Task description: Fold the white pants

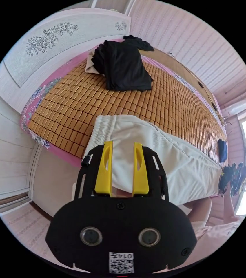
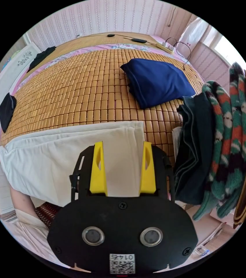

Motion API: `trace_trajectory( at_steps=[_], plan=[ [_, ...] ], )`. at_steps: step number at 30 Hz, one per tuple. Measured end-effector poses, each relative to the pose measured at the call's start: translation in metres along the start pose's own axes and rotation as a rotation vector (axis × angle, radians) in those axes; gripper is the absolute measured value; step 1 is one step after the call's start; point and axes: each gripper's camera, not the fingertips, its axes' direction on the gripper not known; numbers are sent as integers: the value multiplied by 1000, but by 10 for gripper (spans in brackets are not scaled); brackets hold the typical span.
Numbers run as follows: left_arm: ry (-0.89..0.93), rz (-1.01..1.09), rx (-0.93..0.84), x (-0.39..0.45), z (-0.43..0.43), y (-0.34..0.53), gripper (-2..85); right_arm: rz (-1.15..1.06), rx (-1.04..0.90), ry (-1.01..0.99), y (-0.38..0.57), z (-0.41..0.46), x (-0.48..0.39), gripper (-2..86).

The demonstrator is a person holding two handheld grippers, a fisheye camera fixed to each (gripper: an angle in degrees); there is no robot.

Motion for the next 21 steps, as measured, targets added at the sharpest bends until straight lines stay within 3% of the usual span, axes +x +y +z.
trace_trajectory(
  at_steps=[4,12,16,21],
  plan=[
    [-39,-98,-77,-16,38,-38,128,23,-82,-16,-10,18,-4,48],
    [-120,-25,-200,-3,74,-56,83,34,111,-67,23,-59,7,11],
    [-146,106,-151,19,54,-46,12,77,161,-59,31,-102,19,6],
    [-183,202,-11,35,-14,-31,-7,79,136,-48,5,-107,27,6]
  ],
)
